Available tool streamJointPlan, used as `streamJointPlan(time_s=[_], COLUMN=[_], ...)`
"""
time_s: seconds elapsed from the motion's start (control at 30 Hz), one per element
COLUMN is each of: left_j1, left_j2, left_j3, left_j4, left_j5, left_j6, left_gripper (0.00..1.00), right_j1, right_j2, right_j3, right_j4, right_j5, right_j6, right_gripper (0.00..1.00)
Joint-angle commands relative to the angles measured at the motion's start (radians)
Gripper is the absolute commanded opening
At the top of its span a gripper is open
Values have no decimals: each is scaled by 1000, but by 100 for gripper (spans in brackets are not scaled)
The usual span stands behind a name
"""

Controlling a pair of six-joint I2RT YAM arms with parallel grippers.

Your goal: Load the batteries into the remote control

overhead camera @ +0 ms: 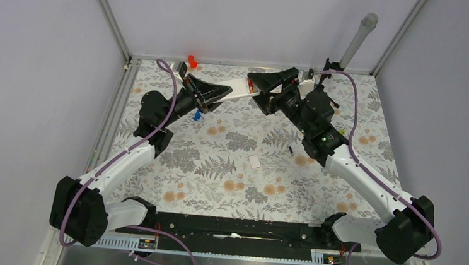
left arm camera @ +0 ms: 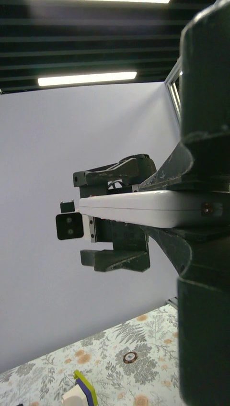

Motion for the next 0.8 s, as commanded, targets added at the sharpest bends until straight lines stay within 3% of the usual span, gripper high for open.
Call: streamJointPlan(time_s=[0.0,0.4,0.77], left_j1=[5,8,9], left_j2=[-19,-2,0], left_j3=[32,44,69], left_j4=[26,26,11], left_j5=[-4,6,2], left_j6=[44,55,50], left_gripper=[0,0,0], right_j1=[-13,-12,-14], right_j2=[-28,-12,5], right_j3=[6,30,32], right_j4=[56,-17,-55], right_j5=[-5,-5,-16], right_j6=[-47,-110,-160], right_gripper=[87,45,23])
